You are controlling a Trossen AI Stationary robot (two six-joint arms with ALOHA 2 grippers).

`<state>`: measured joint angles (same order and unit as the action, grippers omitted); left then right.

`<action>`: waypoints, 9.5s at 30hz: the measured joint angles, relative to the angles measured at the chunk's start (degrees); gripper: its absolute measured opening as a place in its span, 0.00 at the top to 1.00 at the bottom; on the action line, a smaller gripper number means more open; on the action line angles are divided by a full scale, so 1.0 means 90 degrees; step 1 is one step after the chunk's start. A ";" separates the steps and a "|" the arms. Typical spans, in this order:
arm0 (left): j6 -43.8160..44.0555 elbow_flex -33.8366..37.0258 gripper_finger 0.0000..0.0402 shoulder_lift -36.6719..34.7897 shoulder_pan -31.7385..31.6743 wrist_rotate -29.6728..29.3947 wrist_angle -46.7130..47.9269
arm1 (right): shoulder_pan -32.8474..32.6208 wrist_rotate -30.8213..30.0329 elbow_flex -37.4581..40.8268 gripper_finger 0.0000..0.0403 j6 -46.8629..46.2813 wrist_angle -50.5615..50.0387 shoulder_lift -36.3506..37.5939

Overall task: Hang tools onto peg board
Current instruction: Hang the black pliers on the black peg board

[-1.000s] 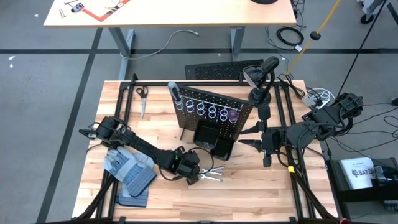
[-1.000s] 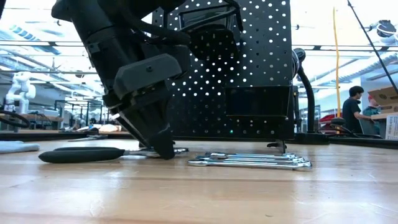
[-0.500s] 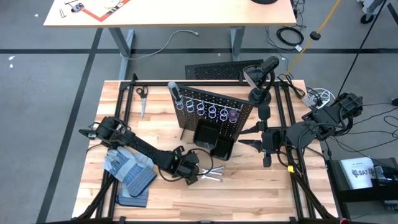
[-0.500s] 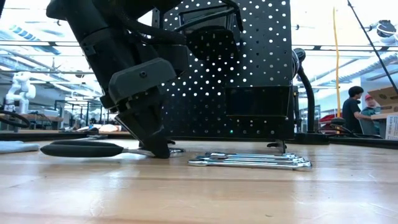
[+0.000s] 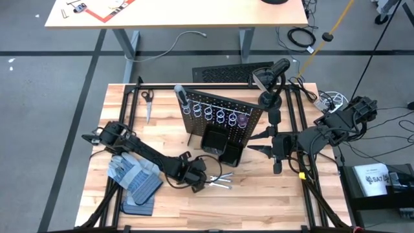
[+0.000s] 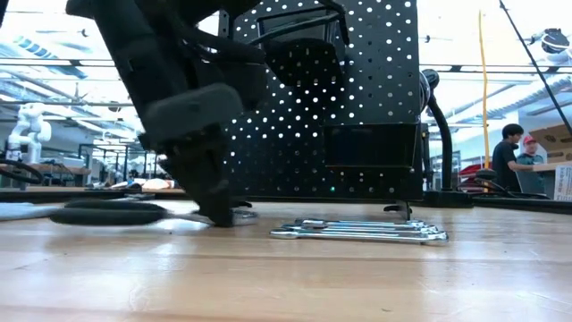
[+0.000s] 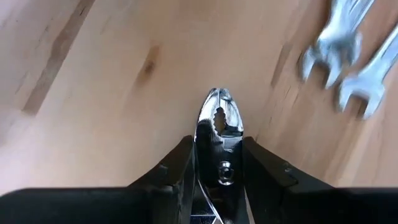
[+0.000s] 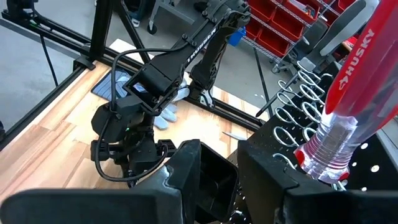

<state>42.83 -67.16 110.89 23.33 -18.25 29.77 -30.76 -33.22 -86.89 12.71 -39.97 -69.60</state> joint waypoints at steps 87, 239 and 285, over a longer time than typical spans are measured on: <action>-0.3349 -0.0080 0.72 0.0165 -0.0417 0.1764 0.1101 | 0.0002 0.0006 -0.0002 0.75 -0.0124 0.0486 -0.0007; -0.7025 -0.2217 1.00 -0.4090 -0.2933 0.3241 -0.2757 | 0.0002 0.0001 0.0000 0.75 -0.0168 0.0709 -0.0010; -0.6785 -0.2198 0.84 -0.4073 -0.2950 0.2341 -0.2806 | 0.0001 0.0002 0.0000 0.75 -0.0172 0.0753 -0.0010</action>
<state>-18.24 -86.94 74.24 -3.22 2.82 4.51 -30.75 -33.20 -86.89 11.16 -33.19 -69.69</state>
